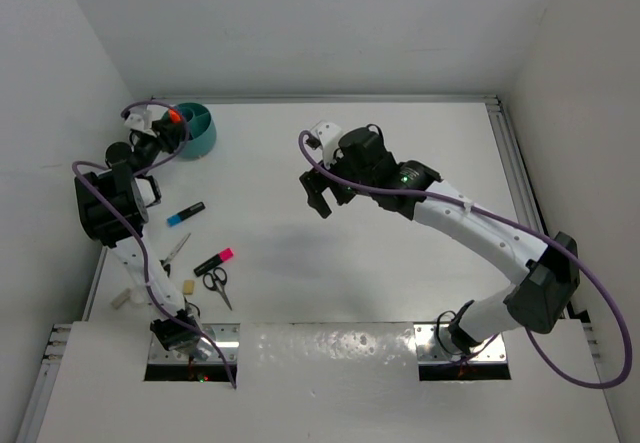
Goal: Sort the stationery into containers
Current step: Place the pen in the storage box, then pick up the pen from the center of the board.
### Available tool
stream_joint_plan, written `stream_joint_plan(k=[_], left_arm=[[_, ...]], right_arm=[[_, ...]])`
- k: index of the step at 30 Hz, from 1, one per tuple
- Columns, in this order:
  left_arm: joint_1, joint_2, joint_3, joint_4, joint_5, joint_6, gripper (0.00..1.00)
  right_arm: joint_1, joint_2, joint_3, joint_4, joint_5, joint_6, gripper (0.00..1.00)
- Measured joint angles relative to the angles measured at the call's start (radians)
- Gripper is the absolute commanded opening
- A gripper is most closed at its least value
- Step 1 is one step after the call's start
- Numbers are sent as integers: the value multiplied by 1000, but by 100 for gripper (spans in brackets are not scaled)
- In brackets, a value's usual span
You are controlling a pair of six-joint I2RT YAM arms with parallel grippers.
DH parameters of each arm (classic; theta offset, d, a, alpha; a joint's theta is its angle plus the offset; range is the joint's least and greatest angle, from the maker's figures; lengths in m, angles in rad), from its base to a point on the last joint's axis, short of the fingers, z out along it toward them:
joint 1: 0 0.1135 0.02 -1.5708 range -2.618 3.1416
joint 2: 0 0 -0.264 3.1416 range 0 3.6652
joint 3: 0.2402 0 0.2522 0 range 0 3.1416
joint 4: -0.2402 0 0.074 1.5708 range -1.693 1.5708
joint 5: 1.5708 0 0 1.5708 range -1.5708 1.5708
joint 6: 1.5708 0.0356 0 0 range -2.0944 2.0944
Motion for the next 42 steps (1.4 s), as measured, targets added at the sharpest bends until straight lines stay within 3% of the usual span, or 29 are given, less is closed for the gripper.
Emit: stream_joint_plan(k=[2, 4, 7, 12, 22, 23, 27, 29, 32, 35, 36, 39, 42], left_arm=[[-2, 4, 0, 0, -5, 5, 1], [-2, 4, 0, 1, -5, 12, 9], [-3, 4, 0, 1, -6, 26, 48], [-3, 4, 0, 6, -8, 34, 65], [-3, -6, 2, 2, -9, 9, 86], [-3, -12, 10, -2, -4, -1, 99], [-3, -68, 87, -93, 36, -20, 100], [-3, -122, 159, -246, 55, 24, 100], [-3, -210, 349, -668, 46, 220, 99], [-4, -312, 513, -1117, -20, 513, 83], [-4, -349, 549, -1272, -45, 616, 71], [-8, -440, 625, -1682, -134, 920, 56], [-27, -498, 597, -1989, -246, 1143, 56]], right_arm=[[3, 0, 0, -2, 7, 2, 99], [5, 0, 0, -6, 13, 4, 99], [9, 0, 0, -13, 17, 7, 99], [14, 0, 0, -20, 19, 8, 99], [26, -31, -24, -14, 20, 15, 99], [27, -34, -30, -11, 20, 15, 99], [35, -38, -43, 0, 20, 14, 99], [44, -39, -48, 5, 20, 13, 99], [60, -48, -69, 18, 20, 2, 99], [71, -83, -125, 34, 20, -12, 99], [72, -98, -147, 37, 20, -16, 99], [77, -156, -225, 55, 21, -29, 99], [79, -203, -291, 76, 21, -36, 99]])
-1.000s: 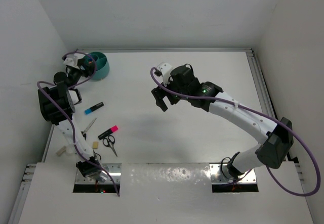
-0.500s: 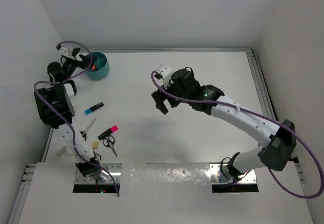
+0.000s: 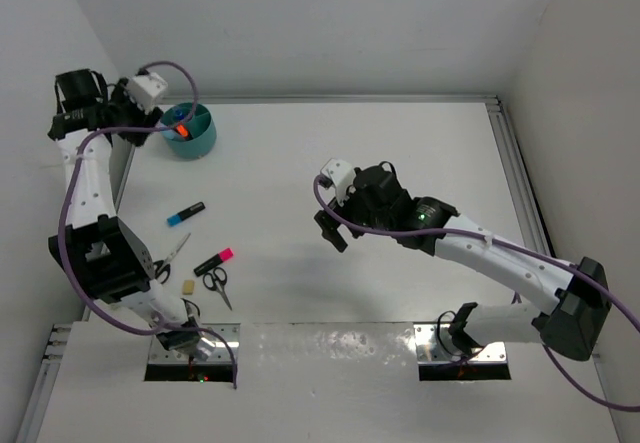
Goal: Sort the stationery into containers
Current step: Pick up the pen from the center of the board.
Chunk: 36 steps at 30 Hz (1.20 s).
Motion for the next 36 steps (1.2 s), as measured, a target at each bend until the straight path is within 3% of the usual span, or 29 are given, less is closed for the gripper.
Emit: stream_joint_plan(k=[2, 7, 10, 12, 16, 25, 30, 36], left_arm=[[-13, -7, -63, -132, -66, 79, 58], [-39, 36, -248, -402, -128, 271, 76], [-93, -10, -394, -473, -140, 320, 75], [-198, -39, -468, -492, -157, 287, 74], [-370, -58, -583, -414, -178, 185, 77], [-477, -136, -780, -177, -301, -11, 88], [-539, -148, -845, -71, -330, -80, 88], [-596, -152, -913, 64, -422, -144, 80]], right_arm=[[0, -26, -42, 14, 1, 0, 99], [1, -75, -125, 50, 2, 18, 99], [1, -98, -166, 69, 6, 38, 99], [2, -106, -185, 75, 9, 51, 99], [12, -110, -197, 81, 15, 73, 99], [41, -193, -239, 92, 36, 117, 99], [66, -223, -260, 90, 61, 149, 99], [95, -249, -279, 82, 96, 179, 99]])
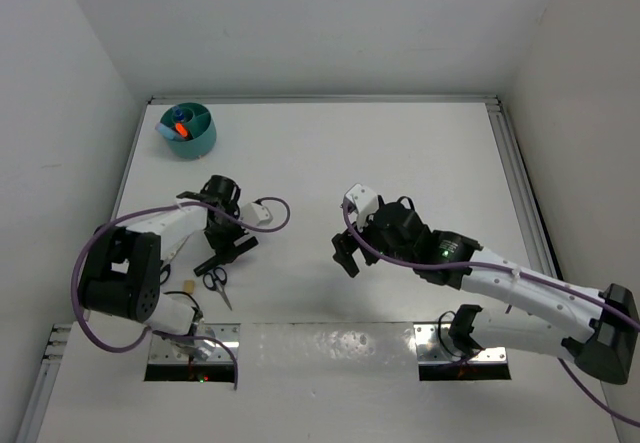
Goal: Sort the stationery into containers
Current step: Pick up the pen from the center of the board.
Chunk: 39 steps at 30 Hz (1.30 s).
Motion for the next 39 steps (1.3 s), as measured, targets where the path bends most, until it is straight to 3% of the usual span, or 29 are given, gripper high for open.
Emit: stream_joint_plan(k=[8, 16, 19, 23, 28, 32, 39], left_arm=[[-21, -1, -6, 29, -39, -38, 79], [-21, 28, 16, -48, -6, -48, 76], [-21, 33, 16, -69, -3, -47, 68], [-21, 47, 16, -71, -6, -42, 45], [-14, 57, 16, -68, -18, -34, 25], [-13, 63, 27, -72, -20, -31, 0], [6, 86, 212, -116, 69, -50, 0]], right_arm=[[23, -14, 0, -3, 34, 13, 99], [30, -15, 0, -21, 60, 20, 99], [33, -16, 0, -26, 68, 21, 99], [37, -20, 0, -26, 74, 21, 99], [40, -27, 0, -31, 82, 21, 99], [43, -41, 0, -40, 87, 21, 99], [43, -45, 0, -43, 98, 21, 99]])
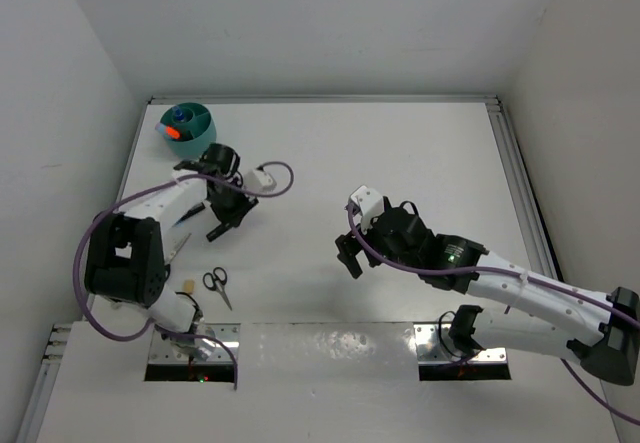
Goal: Sort the stationery into containers
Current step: Pick up the pen from the center of the board, then place the pen in the storage box.
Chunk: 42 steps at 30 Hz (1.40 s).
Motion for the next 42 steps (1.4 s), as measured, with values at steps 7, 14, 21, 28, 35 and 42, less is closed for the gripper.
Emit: stream_joint_plan(k=[7, 14, 21, 28, 35, 42], left_arm=[[219, -53, 326, 72, 293, -115, 0], [507, -68, 373, 556, 508, -398, 0], [590, 140, 254, 1281, 613, -809, 0], [618, 372, 330, 1602, 718, -1003, 0], [647, 433, 375, 1670, 824, -976, 0], [655, 433, 314, 1672, 893, -932, 0]], right_arm=[[0, 22, 0, 10, 6, -22, 99], [0, 118, 26, 54, 5, -90, 99], [-16, 279, 168, 61, -3, -154, 99], [-75, 386, 293, 42, -14, -169, 99], [-89, 418, 321, 19, -14, -168, 99], [-94, 431, 348, -7, -14, -168, 99]])
